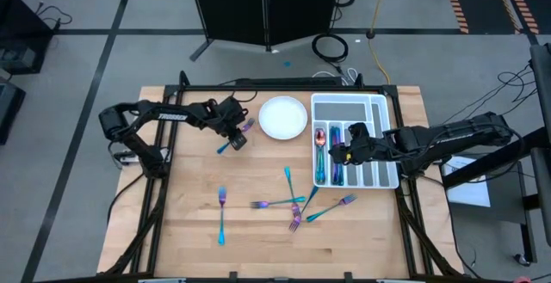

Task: Sort silverware
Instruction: Put the purple fork into the white silverware tray

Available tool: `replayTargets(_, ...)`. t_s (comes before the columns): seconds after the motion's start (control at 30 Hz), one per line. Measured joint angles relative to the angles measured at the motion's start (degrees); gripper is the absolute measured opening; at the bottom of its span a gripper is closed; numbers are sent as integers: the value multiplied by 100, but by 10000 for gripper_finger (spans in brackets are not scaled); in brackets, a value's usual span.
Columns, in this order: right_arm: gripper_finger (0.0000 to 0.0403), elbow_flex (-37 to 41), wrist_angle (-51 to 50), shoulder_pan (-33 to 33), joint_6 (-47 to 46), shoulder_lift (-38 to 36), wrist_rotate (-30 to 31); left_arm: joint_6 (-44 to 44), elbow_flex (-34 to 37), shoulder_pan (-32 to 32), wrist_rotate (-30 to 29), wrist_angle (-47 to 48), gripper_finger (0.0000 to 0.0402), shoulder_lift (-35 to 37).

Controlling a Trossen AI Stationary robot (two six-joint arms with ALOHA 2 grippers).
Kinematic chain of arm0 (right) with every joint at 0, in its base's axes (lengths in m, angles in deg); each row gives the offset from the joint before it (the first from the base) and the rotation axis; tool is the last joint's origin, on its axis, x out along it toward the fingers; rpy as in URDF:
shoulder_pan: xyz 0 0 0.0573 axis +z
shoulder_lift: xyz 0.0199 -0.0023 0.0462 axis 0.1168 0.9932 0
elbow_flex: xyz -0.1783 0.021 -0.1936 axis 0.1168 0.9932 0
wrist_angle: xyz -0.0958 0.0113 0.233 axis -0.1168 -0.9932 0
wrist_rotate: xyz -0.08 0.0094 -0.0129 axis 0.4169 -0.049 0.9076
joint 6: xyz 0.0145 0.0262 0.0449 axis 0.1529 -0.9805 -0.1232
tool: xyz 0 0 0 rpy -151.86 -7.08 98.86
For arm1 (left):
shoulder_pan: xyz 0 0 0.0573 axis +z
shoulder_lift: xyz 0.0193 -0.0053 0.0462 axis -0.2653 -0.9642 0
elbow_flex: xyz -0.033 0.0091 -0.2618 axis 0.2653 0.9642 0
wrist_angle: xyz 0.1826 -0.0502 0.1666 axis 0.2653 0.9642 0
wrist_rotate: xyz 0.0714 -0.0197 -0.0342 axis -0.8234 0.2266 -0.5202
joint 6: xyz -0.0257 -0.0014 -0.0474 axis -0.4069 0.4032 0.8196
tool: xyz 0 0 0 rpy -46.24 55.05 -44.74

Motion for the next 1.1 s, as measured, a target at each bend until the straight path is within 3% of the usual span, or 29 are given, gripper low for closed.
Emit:
replayTargets(0.27, 160, 0, -3, 0, 144, 0, -15, 177, -146, -5, 962, 354, 63, 253)
replayTargets(0.5, 160, 0, -45, -4, 146, 2, -17, 62, -264, -3, 26, 372, 66, 336)
replayTargets(0.83, 160, 0, -37, 0, 137, 2, -133, -116, -269, 14, -65, 346, 152, 25)
replayTargets(1.1, 160, 0, -27, 0, 111, 2, -135, -120, -289, 14, -297, 189, 161, -454)
